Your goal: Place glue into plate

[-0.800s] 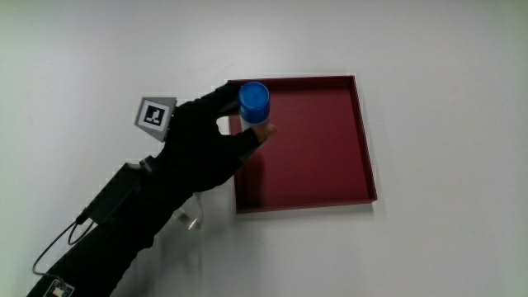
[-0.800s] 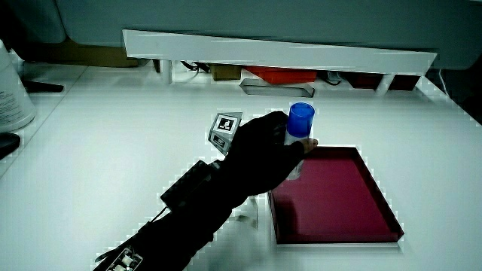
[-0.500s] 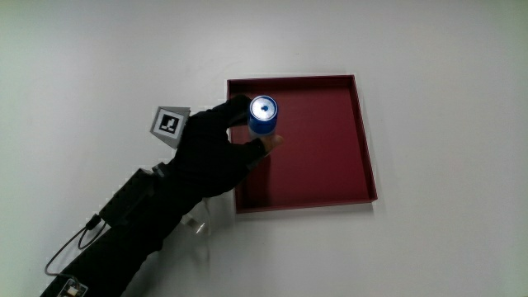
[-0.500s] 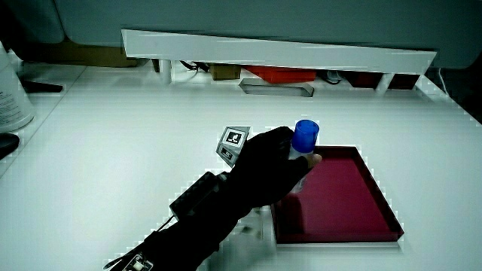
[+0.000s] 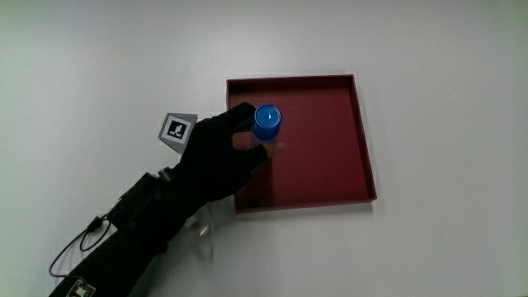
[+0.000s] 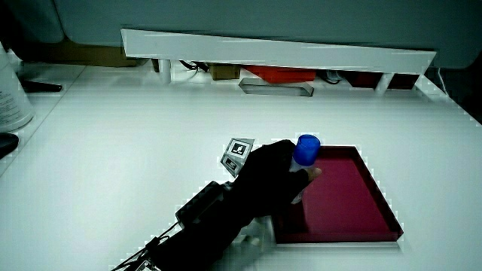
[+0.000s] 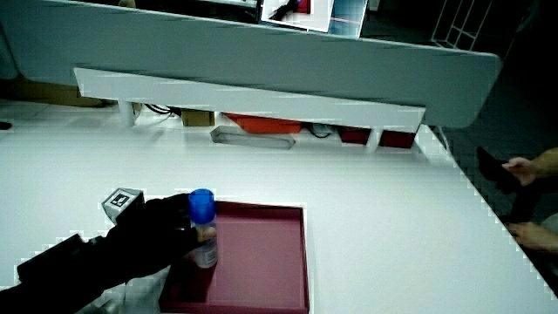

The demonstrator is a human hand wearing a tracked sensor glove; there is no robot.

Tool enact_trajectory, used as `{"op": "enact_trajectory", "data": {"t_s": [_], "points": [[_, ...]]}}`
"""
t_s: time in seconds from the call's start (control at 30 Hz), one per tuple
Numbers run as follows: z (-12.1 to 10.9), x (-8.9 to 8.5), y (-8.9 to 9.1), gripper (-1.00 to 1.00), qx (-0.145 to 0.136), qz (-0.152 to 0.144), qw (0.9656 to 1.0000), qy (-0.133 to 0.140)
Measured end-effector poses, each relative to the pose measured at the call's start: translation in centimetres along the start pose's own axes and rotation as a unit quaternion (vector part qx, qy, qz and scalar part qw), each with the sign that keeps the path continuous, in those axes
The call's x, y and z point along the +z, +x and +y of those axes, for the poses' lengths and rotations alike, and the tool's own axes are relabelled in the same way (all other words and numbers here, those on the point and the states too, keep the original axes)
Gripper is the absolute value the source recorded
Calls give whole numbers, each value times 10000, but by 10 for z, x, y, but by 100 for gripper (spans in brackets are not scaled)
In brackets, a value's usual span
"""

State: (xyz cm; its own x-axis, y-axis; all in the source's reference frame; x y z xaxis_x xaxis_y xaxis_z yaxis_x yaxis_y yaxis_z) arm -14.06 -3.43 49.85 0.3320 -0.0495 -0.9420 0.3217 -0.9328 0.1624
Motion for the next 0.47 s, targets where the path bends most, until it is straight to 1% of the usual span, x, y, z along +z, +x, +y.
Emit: {"op": "enact_trajectory", "data": {"t_s": [0.03, 0.1, 0.17, 0.2, 0.23, 0.27, 0.3, 0.37, 0.4, 0.43, 0.47], "points": [[0, 0, -1, -10, -57, -3, 10000, 13], [0, -1, -2, -20, 19, 31, 10000, -16], [0, -2, -3, -30, -8, -31, 10000, -30], [0, -1, -4, -35, 16, 16, 10000, -14], [0, -2, -2, -40, 80, -8, 10000, -32], [1, -2, -2, -45, 87, -46, 9999, -50], [1, -2, -2, -50, 82, -24, 9999, -60], [1, -3, -2, -60, 218, -65, 9996, -143], [0, -3, -1, -65, 217, -210, 9994, -147], [-2, -2, -2, -70, 311, -241, 9991, -168], [-4, -1, -4, -75, 354, -425, 9983, -195]]}}
